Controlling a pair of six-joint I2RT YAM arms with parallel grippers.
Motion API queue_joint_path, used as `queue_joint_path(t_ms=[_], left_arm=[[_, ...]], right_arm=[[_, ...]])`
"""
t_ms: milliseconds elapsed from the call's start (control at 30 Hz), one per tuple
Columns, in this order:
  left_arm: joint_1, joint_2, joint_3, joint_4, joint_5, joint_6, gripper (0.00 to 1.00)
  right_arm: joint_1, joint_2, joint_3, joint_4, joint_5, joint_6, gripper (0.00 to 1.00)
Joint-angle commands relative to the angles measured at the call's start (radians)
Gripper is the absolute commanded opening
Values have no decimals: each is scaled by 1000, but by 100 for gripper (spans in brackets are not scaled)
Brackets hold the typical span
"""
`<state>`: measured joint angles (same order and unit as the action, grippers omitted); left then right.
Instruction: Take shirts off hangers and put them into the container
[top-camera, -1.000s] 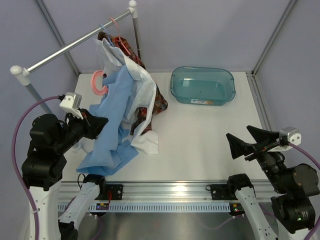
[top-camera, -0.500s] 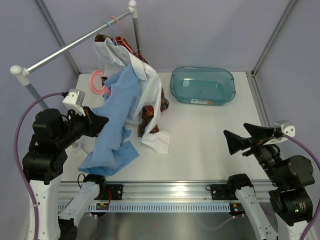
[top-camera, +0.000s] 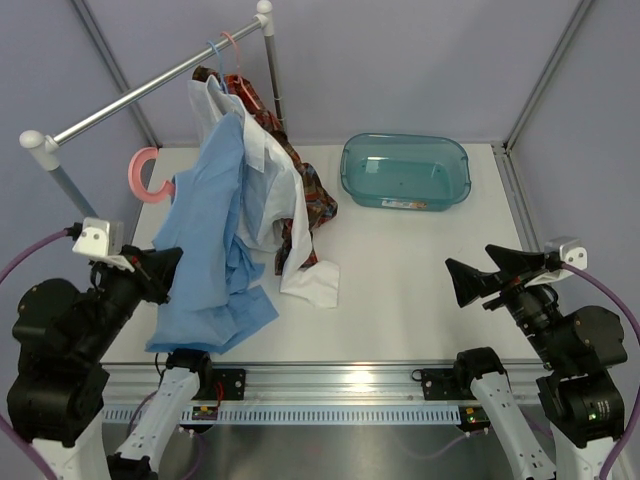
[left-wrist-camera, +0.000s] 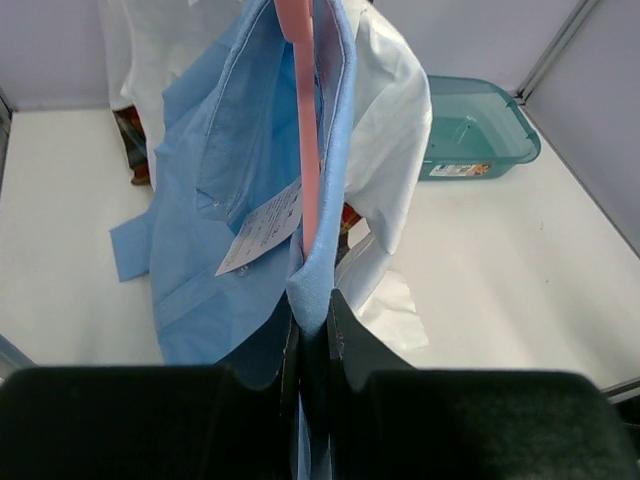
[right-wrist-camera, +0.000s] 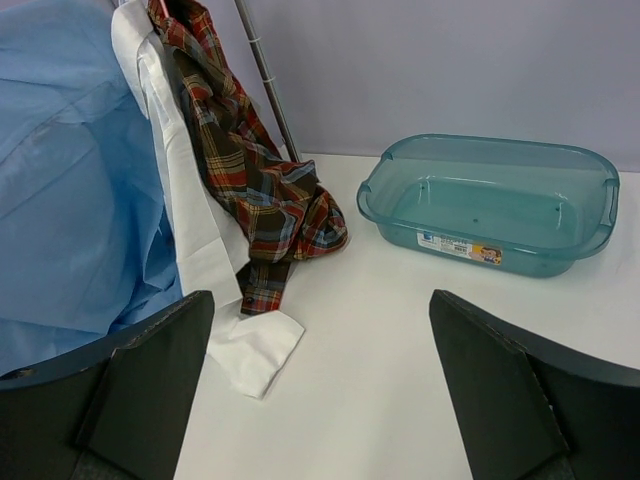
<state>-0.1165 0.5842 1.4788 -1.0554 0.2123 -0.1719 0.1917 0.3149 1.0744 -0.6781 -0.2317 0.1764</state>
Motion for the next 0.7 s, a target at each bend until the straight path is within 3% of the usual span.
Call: queue_joint_path(t_ms=[0, 333, 467, 667], left_arm=[[-3, -46, 51, 77, 38, 52, 0], [-3, -23, 222, 175, 324, 92, 0], [-3, 74, 337, 178, 569, 74, 0], [-3, 221, 348, 186, 717, 11, 0]], right_arm=[[9, 26, 25, 9, -41, 3, 99], [9, 49, 65, 17, -60, 14, 99], [9, 65, 88, 17, -70, 5, 99], [9, 95, 133, 12, -52, -23, 99]])
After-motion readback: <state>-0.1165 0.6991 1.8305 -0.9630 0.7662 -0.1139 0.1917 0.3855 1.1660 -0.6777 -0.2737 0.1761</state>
